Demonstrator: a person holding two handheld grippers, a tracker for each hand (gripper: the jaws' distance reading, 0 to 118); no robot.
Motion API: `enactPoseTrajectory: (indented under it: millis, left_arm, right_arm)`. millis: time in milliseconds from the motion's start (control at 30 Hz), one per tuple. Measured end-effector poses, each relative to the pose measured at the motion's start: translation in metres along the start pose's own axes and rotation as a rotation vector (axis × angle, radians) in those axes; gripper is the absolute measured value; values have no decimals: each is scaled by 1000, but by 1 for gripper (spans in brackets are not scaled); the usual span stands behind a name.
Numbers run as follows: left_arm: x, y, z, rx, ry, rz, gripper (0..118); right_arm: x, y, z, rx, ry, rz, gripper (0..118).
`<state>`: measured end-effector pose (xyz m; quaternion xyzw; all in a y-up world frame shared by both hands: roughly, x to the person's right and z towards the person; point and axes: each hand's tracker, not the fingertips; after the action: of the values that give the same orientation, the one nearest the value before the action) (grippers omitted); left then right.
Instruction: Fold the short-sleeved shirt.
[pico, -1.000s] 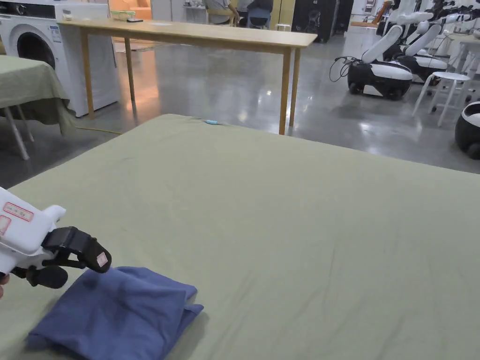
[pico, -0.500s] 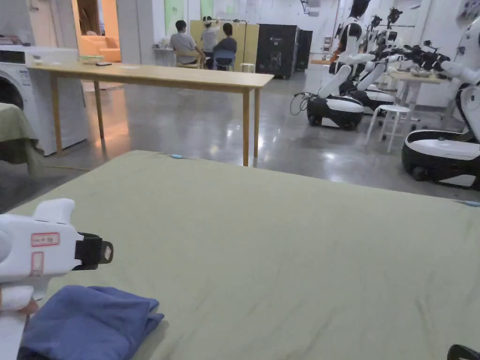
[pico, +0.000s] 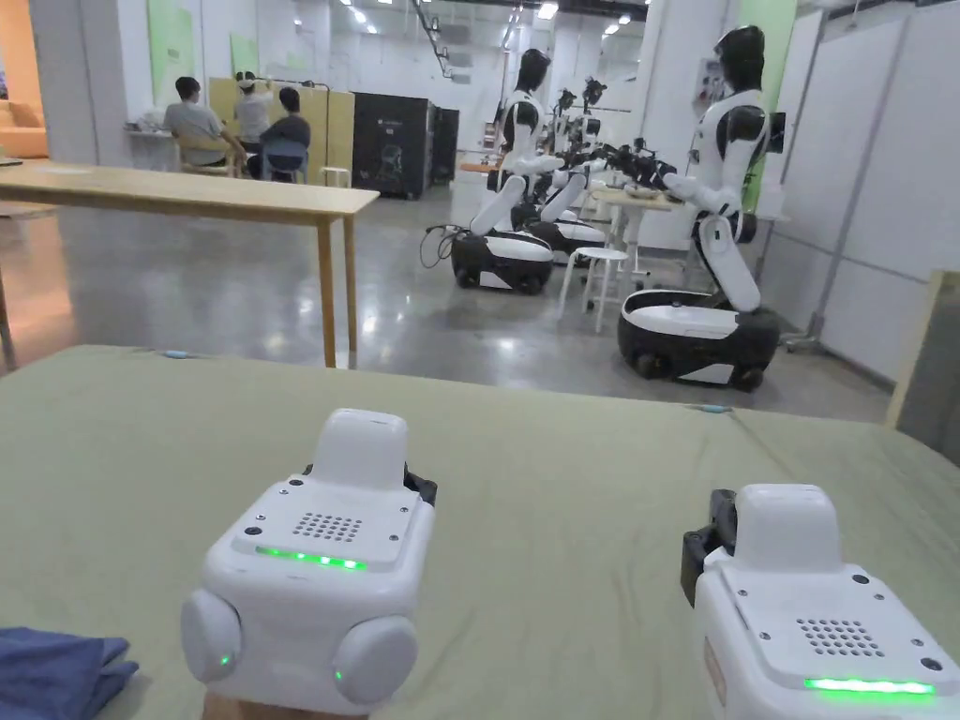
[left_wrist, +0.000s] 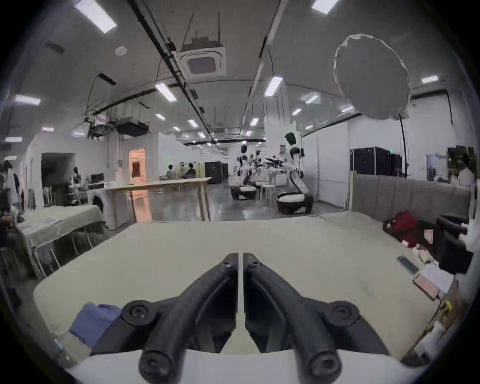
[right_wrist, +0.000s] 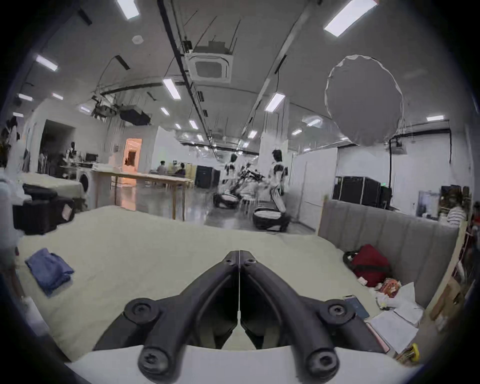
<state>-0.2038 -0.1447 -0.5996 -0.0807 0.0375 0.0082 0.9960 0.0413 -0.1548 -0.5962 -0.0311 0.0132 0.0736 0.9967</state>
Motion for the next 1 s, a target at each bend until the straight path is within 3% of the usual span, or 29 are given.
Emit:
enactPoseTrajectory:
  millis: [333, 800, 867, 900, 933, 967, 1000]
  left_arm:
    - [-3, 3, 10, 23, 38, -20, 2]
    - [-24, -12, 7, -8, 95, -20, 2]
    - [-23, -11, 7, -4, 88, -20, 6]
    - [-21, -10, 6, -1, 90, -27, 11]
    - [-20, -9, 6, 1, 89, -31, 26]
    - [-20, -9, 5, 5, 86, -34, 36]
    - [-19, -9, 5, 10, 83, -41, 48]
  right_arm:
    - [0, 4, 10, 37, 58, -18, 1]
    - [9, 0, 5, 25, 49, -32, 8]
    - [8, 1, 4, 25, 52, -28, 17]
    - [7, 1, 3, 21, 53, -21, 28]
    - [7, 1, 1, 15, 54, -15, 44]
    - [6, 0, 0, 8, 50, -11, 44]
    - [6, 0, -2, 1, 42, -9, 52]
